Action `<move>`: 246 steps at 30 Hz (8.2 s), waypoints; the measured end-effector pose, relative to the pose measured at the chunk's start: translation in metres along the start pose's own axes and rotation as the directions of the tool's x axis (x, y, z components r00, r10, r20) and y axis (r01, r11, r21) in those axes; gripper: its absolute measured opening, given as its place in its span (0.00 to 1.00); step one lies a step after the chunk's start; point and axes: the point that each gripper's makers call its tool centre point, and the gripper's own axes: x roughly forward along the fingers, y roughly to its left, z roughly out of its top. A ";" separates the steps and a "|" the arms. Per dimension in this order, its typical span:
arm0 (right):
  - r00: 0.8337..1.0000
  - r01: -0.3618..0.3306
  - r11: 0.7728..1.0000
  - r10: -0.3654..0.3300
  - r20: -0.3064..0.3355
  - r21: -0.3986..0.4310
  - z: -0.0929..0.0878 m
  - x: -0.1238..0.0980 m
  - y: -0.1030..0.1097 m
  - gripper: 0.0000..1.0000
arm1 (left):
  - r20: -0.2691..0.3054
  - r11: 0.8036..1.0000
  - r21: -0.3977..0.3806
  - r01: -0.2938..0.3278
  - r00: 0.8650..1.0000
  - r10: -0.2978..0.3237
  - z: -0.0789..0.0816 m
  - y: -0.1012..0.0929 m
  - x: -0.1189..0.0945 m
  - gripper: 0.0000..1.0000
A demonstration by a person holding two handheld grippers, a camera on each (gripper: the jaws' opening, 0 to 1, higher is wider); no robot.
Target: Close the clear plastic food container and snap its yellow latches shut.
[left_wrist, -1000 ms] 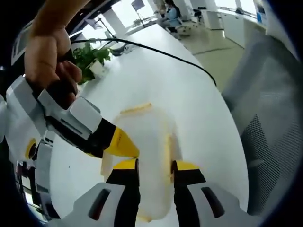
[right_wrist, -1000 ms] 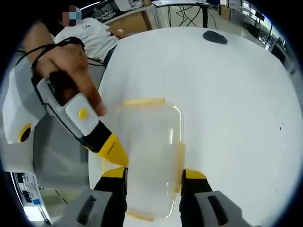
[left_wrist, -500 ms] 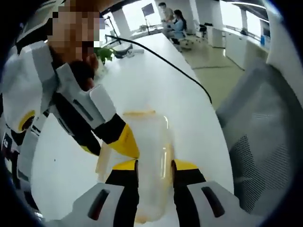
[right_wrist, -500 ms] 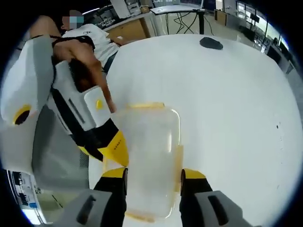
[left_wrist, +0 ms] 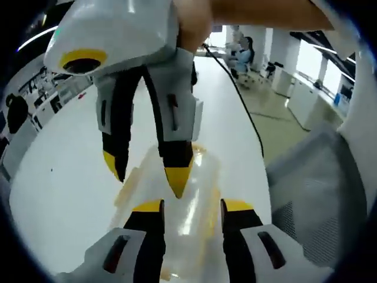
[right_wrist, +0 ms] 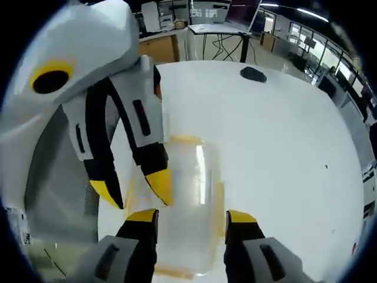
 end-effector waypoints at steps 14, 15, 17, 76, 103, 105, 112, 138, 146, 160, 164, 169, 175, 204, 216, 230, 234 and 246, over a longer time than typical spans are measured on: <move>0.982 0.068 0.997 -0.074 0.172 0.038 0.006 -0.017 0.015 0.49 | 0.046 0.997 0.076 0.004 0.999 -0.007 0.005 0.009 -0.020 0.40; 0.977 0.086 0.995 -0.093 0.191 0.044 0.008 -0.019 0.014 0.49 | 0.047 0.997 0.076 0.000 0.999 -0.004 0.005 0.011 -0.021 0.40; 0.972 0.094 0.994 -0.105 0.209 0.064 0.009 -0.022 0.015 0.51 | 0.041 0.996 0.084 -0.016 0.999 0.012 0.003 0.016 -0.024 0.41; 0.954 0.197 0.972 -0.221 0.205 0.131 -0.049 0.000 0.023 0.75 | -0.063 0.990 0.134 -0.035 0.997 0.044 -0.057 0.044 -0.022 0.71; 0.953 0.171 0.982 -0.184 0.239 0.076 0.012 0.032 0.015 0.74 | -0.087 0.992 0.093 -0.082 0.992 0.090 -0.104 0.059 -0.071 0.71; 0.954 0.169 0.983 -0.181 0.239 0.072 0.018 0.035 0.016 0.74 | -0.089 0.992 0.090 -0.085 0.992 0.093 -0.109 0.060 -0.075 0.71; 0.955 0.164 0.985 -0.174 0.238 0.062 0.031 0.042 0.015 0.74 | -0.087 0.992 0.083 -0.091 0.991 0.098 -0.119 0.063 -0.087 0.71; 0.959 0.159 0.986 -0.167 0.231 0.054 0.049 0.050 -0.010 0.74 | -0.121 0.991 0.092 -0.095 0.987 0.106 -0.128 0.091 -0.097 0.70; 0.959 0.160 0.986 -0.168 0.227 0.053 0.049 0.049 -0.030 0.74 | -0.115 0.991 0.088 -0.100 0.987 0.110 -0.125 0.108 -0.095 0.70; 0.958 0.167 0.985 -0.175 0.228 0.050 0.051 0.049 -0.057 0.74 | -0.108 0.990 0.087 -0.109 0.987 0.118 -0.121 0.137 -0.092 0.70; 0.957 0.175 0.983 -0.183 0.225 0.055 0.050 0.049 -0.062 0.75 | -0.111 0.990 0.087 -0.109 0.987 0.119 -0.120 0.142 -0.092 0.71; 0.956 0.181 0.982 -0.190 0.222 0.058 0.050 0.049 -0.063 0.75 | -0.097 0.991 0.090 -0.100 0.989 0.109 -0.120 0.143 -0.092 0.71; 0.960 0.189 0.981 -0.193 0.204 0.039 0.049 0.050 -0.063 0.75 | -0.110 0.990 0.097 -0.106 0.987 0.117 -0.120 0.143 -0.092 0.71; 0.950 0.209 0.974 -0.224 0.215 0.090 0.063 0.037 -0.060 0.99 | -0.093 0.991 0.054 -0.124 0.987 0.128 -0.115 0.128 -0.104 0.99; 0.947 0.221 0.971 -0.236 0.220 0.092 0.067 0.024 -0.044 0.98 | -0.074 0.989 0.036 -0.144 0.986 0.146 -0.108 0.116 -0.117 0.99; 0.929 0.250 0.962 -0.270 0.253 0.108 0.080 0.007 -0.027 0.99 | -0.006 0.981 0.008 -0.193 0.981 0.193 -0.090 0.096 -0.133 0.98; 0.927 0.244 0.963 -0.265 0.265 0.112 0.081 0.003 -0.018 0.99 | 0.022 0.978 -0.016 -0.210 0.977 0.210 -0.084 0.092 -0.138 0.99; 0.903 0.248 0.955 -0.288 0.318 0.160 0.083 -0.012 0.002 0.99 | 0.034 0.971 -0.045 -0.235 0.971 0.236 -0.082 0.072 -0.143 0.99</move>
